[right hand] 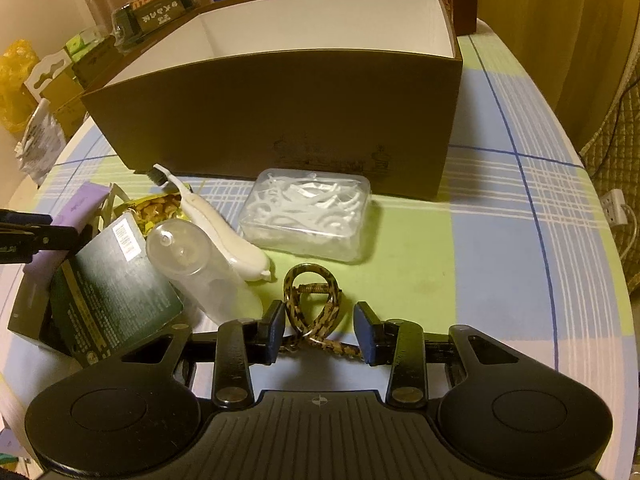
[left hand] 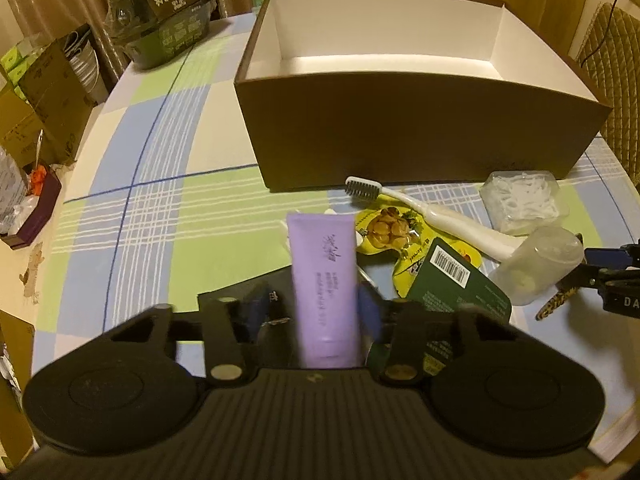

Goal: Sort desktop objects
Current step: 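Grasp the purple tube with the left tool while the right tool grasps the gold hair clip, then carry the tube with the left tool while the right tool carries the clip into the brown box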

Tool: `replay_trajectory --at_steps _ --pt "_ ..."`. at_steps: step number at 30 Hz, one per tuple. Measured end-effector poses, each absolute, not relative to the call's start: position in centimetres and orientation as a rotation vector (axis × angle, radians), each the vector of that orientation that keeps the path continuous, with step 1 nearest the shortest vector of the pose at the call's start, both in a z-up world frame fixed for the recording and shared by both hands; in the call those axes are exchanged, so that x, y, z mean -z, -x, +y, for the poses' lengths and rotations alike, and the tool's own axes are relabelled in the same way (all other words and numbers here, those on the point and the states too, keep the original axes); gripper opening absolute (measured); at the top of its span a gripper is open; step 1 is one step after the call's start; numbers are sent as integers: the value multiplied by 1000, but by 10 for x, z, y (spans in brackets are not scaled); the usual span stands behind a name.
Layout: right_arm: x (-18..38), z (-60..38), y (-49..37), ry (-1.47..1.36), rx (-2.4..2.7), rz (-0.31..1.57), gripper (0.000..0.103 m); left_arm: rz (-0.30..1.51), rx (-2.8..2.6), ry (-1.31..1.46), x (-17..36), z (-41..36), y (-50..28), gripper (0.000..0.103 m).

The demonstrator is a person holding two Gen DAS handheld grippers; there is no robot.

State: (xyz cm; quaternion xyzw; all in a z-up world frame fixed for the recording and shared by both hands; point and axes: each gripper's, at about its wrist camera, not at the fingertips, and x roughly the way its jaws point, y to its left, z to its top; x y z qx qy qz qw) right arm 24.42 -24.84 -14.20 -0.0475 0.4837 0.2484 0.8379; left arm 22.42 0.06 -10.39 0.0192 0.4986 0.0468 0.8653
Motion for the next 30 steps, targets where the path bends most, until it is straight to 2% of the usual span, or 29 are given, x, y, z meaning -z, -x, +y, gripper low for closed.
replay_trajectory --at_steps 6,14,21,22,23,30 --pt "143 -252 -246 107 -538 1026 35 1024 -120 -24 105 8 -210 29" --pt "146 -247 -248 144 -559 1037 35 1044 -188 34 103 28 -182 29" --pt "150 -241 -247 179 -554 1030 35 1041 -172 11 104 24 -193 31" --pt "150 -240 -245 187 -551 1025 33 1038 -164 1 105 23 -194 31" --pt "150 -240 -244 194 -551 1019 26 1036 -158 -2 105 24 -195 31" --pt "138 -252 -227 126 -499 1014 23 1031 -96 1 102 29 -191 30"
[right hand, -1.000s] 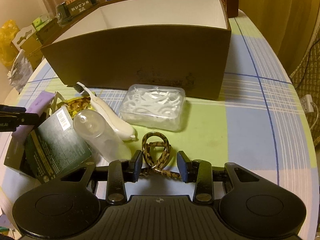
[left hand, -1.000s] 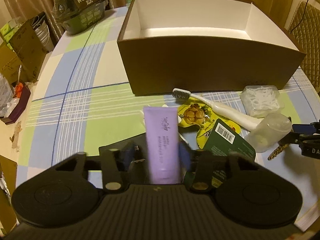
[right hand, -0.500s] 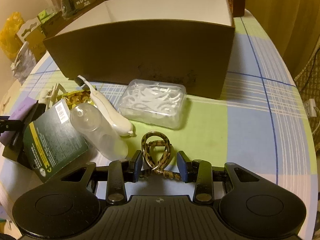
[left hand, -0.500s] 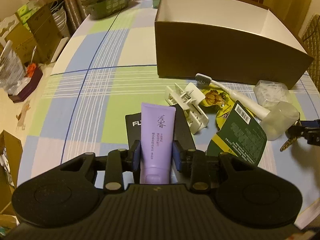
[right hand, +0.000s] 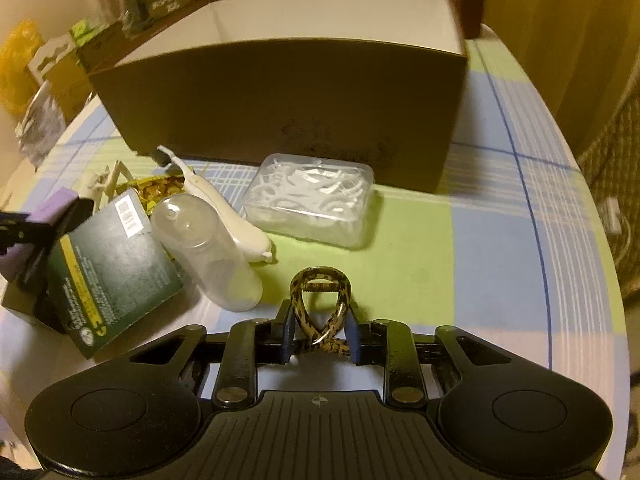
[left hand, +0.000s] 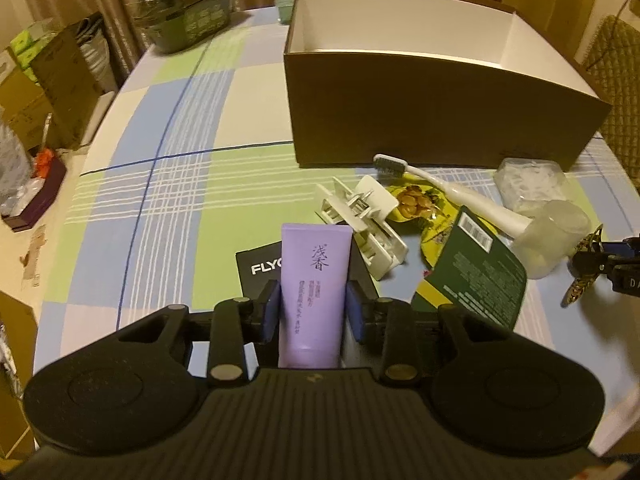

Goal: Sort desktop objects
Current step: 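Carry the tube with the left tool while the right tool carries the clip into the brown box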

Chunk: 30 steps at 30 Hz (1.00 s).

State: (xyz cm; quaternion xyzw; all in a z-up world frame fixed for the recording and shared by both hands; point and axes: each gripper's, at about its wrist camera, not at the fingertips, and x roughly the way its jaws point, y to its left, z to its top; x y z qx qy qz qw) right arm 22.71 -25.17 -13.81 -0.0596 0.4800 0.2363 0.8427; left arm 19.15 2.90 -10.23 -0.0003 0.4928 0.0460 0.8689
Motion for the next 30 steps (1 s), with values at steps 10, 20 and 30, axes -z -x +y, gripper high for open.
replay_trajectory --at_steps 10,20,30 --pt "99 -258 -218 29 -446 959 23 962 13 -15 66 37 -191 30" --pt "51 -243 -250 4 -506 854 23 864 75 -27 31 35 -227 30" --pt "21 -218 -308 23 -577 767 23 807 130 -24 14 15 -288 30"
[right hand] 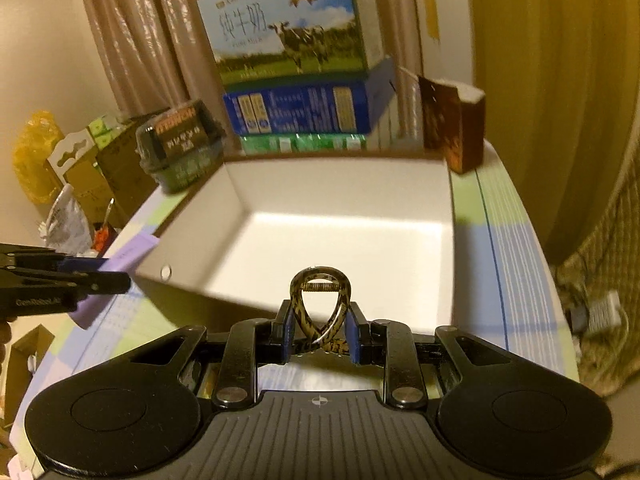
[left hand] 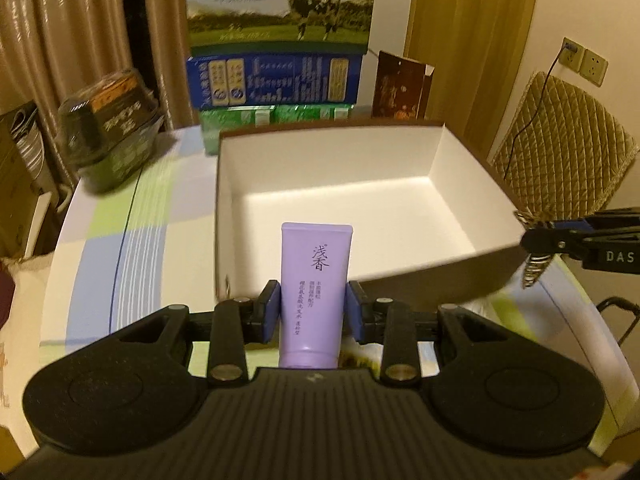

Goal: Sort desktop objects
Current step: 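Carry the tube with the left tool while the right tool carries the clip into the brown box, then open the left tool releasing the tube while the right tool releases the clip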

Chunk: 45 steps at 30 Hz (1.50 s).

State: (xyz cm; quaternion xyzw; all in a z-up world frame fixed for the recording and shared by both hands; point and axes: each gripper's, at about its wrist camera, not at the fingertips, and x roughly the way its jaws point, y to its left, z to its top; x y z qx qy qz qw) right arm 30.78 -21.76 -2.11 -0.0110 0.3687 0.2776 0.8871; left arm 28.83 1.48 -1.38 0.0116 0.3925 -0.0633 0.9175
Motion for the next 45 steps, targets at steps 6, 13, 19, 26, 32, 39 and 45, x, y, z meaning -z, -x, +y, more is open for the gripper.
replay_trajectory --at_steps 6,13,19,26,32,39,45 --pt "24 -195 -350 54 -607 767 23 794 140 -15 12 2 -335 30" --pt "51 -175 -393 119 -616 837 23 868 126 5 38 -4 -386 30" --pt "80 -163 -419 174 -631 919 23 951 124 6 68 -11 -418 30" --pt "110 -157 -439 218 -624 1016 23 1040 119 -22 98 -20 -440 30" --pt "117 -156 -448 233 -617 1053 23 1081 115 -48 113 -26 -451 30" --pt "118 -154 -452 237 -615 1068 23 1120 118 -60 121 -29 -462 30" --pt "119 -154 -453 235 -606 1070 23 1111 131 -70 118 -29 -460 35"
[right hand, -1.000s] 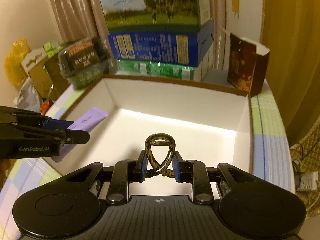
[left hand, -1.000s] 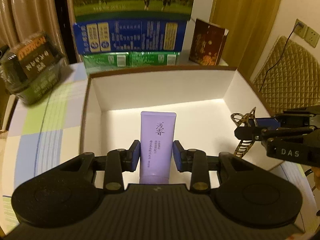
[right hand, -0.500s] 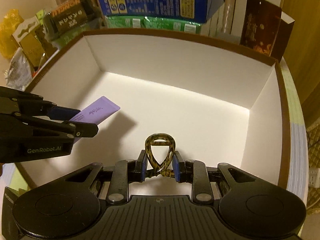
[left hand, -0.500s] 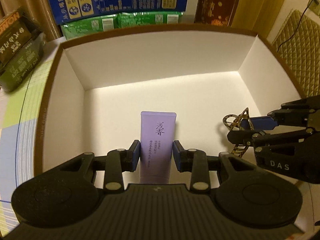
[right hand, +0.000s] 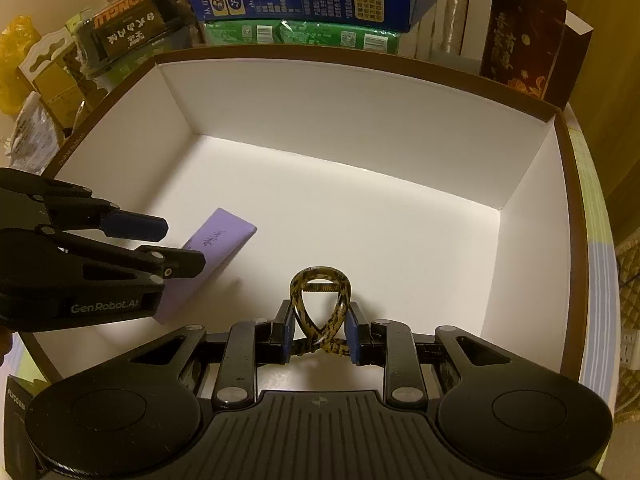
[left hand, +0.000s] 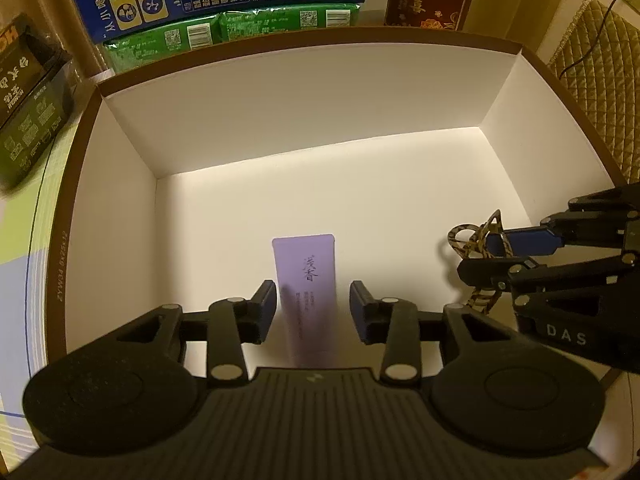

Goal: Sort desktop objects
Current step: 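Open the left tool releasing the tube while the right tool releases the clip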

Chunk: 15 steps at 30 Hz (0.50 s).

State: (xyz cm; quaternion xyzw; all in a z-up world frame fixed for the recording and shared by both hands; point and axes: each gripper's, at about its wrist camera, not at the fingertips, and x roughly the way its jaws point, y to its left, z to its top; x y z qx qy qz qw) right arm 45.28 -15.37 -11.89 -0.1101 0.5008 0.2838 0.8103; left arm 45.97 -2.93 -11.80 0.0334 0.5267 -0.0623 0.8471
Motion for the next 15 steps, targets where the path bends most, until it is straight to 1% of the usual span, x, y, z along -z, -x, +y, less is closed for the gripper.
replay_trajectory --at_steps 4,5,6,7,8,10,12,15 --pt "119 -154 -452 230 -602 1064 23 1098 131 -83 114 -27 -456 38" --pt "118 -154 -452 230 -608 1063 24 1094 131 -88 113 -26 -455 39" --pt "118 -153 -451 227 -611 1058 26 1091 131 -91 111 -26 -454 42" --pt "116 -154 -449 227 -604 1045 36 1088 131 -95 110 -25 -453 47" --pt "114 -154 -448 229 -601 1031 55 1084 127 -100 108 -24 -452 50" --pt "107 -155 -443 228 -610 1000 74 1073 118 -116 105 -23 -449 60" --pt "102 -156 -440 228 -611 997 76 1069 115 -129 102 -22 -446 68" --pt "94 -162 -433 209 -623 982 86 1058 111 -139 96 -20 -441 71"
